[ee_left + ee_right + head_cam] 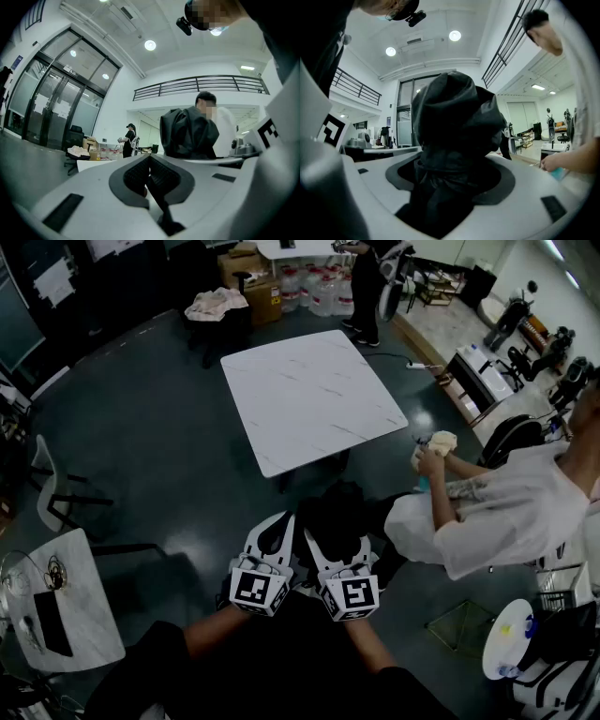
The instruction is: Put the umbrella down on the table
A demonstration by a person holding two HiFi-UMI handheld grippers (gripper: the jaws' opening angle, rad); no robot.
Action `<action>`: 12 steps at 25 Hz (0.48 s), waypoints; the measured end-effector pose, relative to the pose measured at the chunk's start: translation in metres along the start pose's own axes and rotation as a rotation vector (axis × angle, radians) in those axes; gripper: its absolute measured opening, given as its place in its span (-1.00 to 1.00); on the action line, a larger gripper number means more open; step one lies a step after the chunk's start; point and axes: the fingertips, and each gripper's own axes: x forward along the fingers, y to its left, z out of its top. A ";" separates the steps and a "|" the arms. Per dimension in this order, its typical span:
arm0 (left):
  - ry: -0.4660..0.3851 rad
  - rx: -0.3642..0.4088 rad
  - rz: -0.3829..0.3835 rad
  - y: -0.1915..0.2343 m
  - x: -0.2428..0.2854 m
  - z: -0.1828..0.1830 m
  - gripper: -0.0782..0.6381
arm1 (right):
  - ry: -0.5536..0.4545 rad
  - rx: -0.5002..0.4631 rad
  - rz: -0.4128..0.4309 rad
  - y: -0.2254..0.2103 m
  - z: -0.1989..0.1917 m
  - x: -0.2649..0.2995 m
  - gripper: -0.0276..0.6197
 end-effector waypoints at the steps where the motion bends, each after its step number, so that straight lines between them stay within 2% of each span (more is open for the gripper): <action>1: 0.003 0.007 -0.004 -0.001 0.001 0.001 -0.73 | -0.001 0.001 -0.007 -0.001 0.001 0.000 0.11; 7: 0.022 0.032 -0.024 -0.005 0.004 -0.001 -0.73 | -0.013 0.035 -0.014 -0.006 0.000 -0.005 0.11; 12: 0.028 0.012 -0.005 -0.019 0.003 -0.011 -0.73 | -0.002 0.054 -0.028 -0.020 -0.009 -0.022 0.12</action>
